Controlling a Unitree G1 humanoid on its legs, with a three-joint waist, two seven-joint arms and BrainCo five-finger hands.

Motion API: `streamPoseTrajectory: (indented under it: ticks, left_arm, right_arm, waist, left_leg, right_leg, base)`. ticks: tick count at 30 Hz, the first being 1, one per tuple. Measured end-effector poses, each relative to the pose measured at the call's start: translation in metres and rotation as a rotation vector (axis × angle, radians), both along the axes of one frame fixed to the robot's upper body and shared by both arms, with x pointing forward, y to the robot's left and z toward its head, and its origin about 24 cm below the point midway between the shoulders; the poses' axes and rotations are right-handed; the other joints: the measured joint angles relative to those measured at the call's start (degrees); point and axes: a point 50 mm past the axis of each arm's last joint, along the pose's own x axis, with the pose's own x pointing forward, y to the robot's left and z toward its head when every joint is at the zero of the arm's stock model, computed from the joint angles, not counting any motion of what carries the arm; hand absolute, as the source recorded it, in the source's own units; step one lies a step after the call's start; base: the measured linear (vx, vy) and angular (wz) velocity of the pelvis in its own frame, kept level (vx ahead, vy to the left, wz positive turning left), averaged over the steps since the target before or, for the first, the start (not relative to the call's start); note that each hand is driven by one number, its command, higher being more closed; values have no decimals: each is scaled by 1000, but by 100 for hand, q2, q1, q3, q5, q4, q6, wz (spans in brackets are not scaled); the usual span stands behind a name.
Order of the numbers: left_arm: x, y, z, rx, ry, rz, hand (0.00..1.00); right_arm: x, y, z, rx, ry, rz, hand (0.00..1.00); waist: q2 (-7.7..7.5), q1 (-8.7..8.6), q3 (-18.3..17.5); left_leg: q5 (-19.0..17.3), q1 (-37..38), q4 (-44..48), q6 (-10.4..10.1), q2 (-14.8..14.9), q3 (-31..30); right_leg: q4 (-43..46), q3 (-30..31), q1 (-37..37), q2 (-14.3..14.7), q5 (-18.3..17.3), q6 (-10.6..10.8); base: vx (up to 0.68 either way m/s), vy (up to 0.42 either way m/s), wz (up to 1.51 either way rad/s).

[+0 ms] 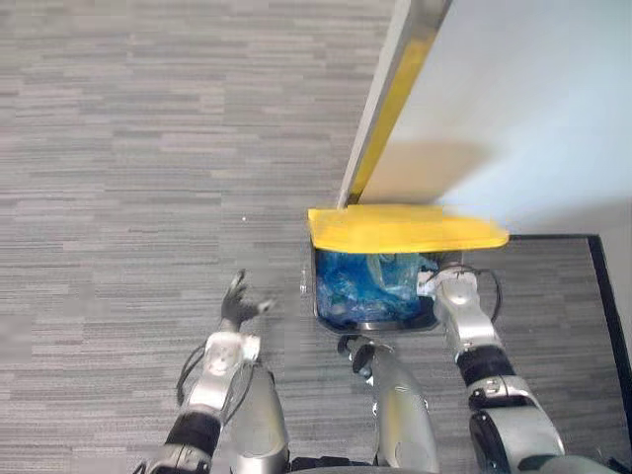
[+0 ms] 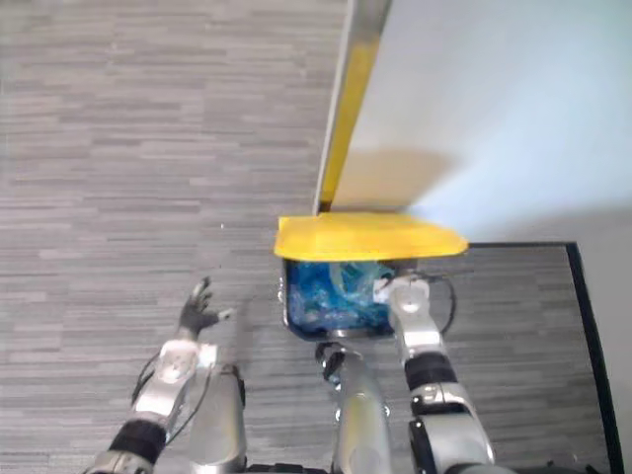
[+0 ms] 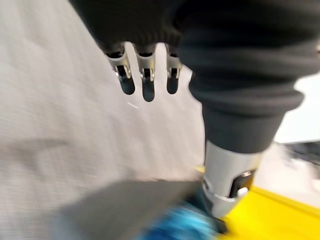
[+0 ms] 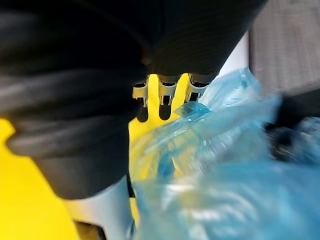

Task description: Gather rubbish on tea table into small bin, then transfer packed bag to large trash can.

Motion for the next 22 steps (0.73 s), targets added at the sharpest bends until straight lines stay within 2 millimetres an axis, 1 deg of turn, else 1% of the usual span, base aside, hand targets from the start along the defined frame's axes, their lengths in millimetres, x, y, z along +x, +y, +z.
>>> streamPoseTrajectory:
  ticks: [1,2,3,4,5,6,7,8,9,10,11,12,13,14,15,16,17,18,19,22]
  left_arm:
    - [-14,2,-14,-12,74,29,0]
    - [-26,3,-25,-23,138,51,0]
    - [-34,3,-31,-41,179,81,0]
    - [-36,4,-32,-42,187,85,0]
    - [-41,3,-36,-54,207,97,0]
    - [-46,3,-40,-61,227,110,0]
    - [-53,3,-44,-67,261,126,0]
    - [-56,3,-45,-63,272,126,0]
    - [-61,4,-47,-55,292,126,0]
    - [-59,2,-48,-65,295,135,0]
    - [-59,-2,-49,-82,300,141,0]
    - [-63,-10,-52,-118,309,159,0]
    - [-62,-14,-53,-142,309,180,0]
    - [-59,-19,-54,-155,319,173,0]
    - [-62,-28,-58,-185,341,162,0]
    - [-67,-34,-62,-204,369,156,0]
    - [-67,-34,-62,-205,370,156,0]
    - [-69,-33,-63,-203,379,158,0]
    - [-73,-30,-65,-195,396,163,0]
    - [-75,-24,-66,-179,406,168,0]
  right_arm:
    - [-5,3,-8,11,24,8,0]
    - [-10,7,-14,16,45,21,0]
    - [-21,11,-29,7,91,35,0]
    - [-27,12,-36,7,117,40,0]
    - [-37,17,-47,14,155,57,0]
    - [-46,23,-57,26,189,66,0]
    - [-64,28,-74,40,251,69,0]
    - [-77,30,-86,60,299,65,0]
    - [-100,32,-106,77,386,57,0]
    - [-124,29,-127,86,497,34,0]
    - [-133,27,-134,88,537,22,0]
    - [-145,21,-143,91,592,-7,0]
    - [-161,20,-154,114,657,-36,0]
    - [-174,17,-164,125,728,-58,0]
    - [-183,7,-169,125,770,-87,0]
    - [-192,-4,-175,111,828,-118,0]
    - [-193,-5,-175,110,833,-121,0]
    - [-197,-9,-177,115,849,-144,0]
    - [-199,-11,-177,123,857,-163,0]
    - [-200,-13,-178,125,861,-173,0]
  waist:
    - [-4,17,-78]
    - [-3,12,-80]
    - [-49,-29,-109]
    - [-51,-38,-156]
    - [-31,-41,-250]
    - [-39,-81,-290]
    - [-188,-220,-425]
    - [-212,-240,-525]
    - [-412,-248,-760]
    - [-297,-264,-890]
    - [-214,-235,-995]
    - [-155,-172,-1141]
    - [-302,-283,-1215]
    - [-345,-319,-1213]
    - [-174,-323,-1297]
    - [-80,-330,-1466]
    - [-76,-332,-1476]
    - [-69,-334,-1483]
    - [-81,-335,-1483]
    - [-97,-343,-1495]
  left_leg:
    - [-1,66,-16,3,-21,94]
    - [-12,176,-14,24,-35,178]
    - [4,273,-11,54,-89,213]
    - [41,285,-64,76,-87,212]
    - [253,400,-397,72,76,360]
    - [416,526,-628,40,57,471]
    - [532,710,-807,6,23,486]
    - [540,747,-857,-4,15,489]
    - [539,738,-858,-45,-49,507]
    - [556,677,-980,-69,82,501]
    - [628,636,-1123,8,148,507]
    - [886,629,-1449,119,248,643]
    - [1102,682,-1624,-184,59,763]
    - [1247,745,-1794,-181,-53,832]
    - [1340,731,-2003,-135,23,869]
    - [1490,771,-2335,93,5,828]
    - [1507,775,-2365,119,-2,826]
    - [1589,879,-2552,237,-36,824]
    - [1630,972,-2714,284,-85,823]
    - [1651,982,-2770,265,-200,834]
  right_leg:
    - [-47,55,20,-3,58,34]
    - [-66,112,85,-6,96,24]
    - [-240,166,187,-23,211,214]
    - [-423,148,245,-8,309,449]
    - [-291,-69,267,-32,138,567]
    - [1004,137,-17,-219,-80,57]
    - [2300,477,-10,-333,-291,-59]
    - [2748,662,109,-357,-351,-80]
    - [2787,842,344,-374,-562,-28]
    - [2024,754,637,-25,-732,93]
    - [1395,752,827,203,-762,145]
    - [1234,696,975,256,-1063,-49]
    - [1360,600,1206,-9,-1478,-116]
    - [971,640,1313,60,-1565,-253]
    - [576,659,1369,235,-1291,-307]
    - [43,702,1424,385,-962,-339]
    - [-1,710,1433,396,-928,-339]
    - [-211,733,1506,445,-793,-327]
    - [-345,793,1553,464,-691,-308]
    - [-495,848,1578,418,-562,-218]
  base:
    - [-33,61,-31]
    - [-75,99,-33]
    - [-87,88,-24]
    - [-115,64,-30]
    - [-91,7,-29]
    - [-78,-34,-22]
    - [-43,-56,-3]
    - [-6,-85,1]
    - [-27,-149,-14]
    - [-27,-129,-27]
    - [-6,-157,-60]
    - [27,-101,-46]
    - [40,-147,-42]
    - [-16,-116,-25]
    - [-50,-48,-49]
    - [-68,23,-42]
    - [-57,77,-29]
    - [-75,84,-12]
    - [-67,67,-11]
    - [-65,61,-4]
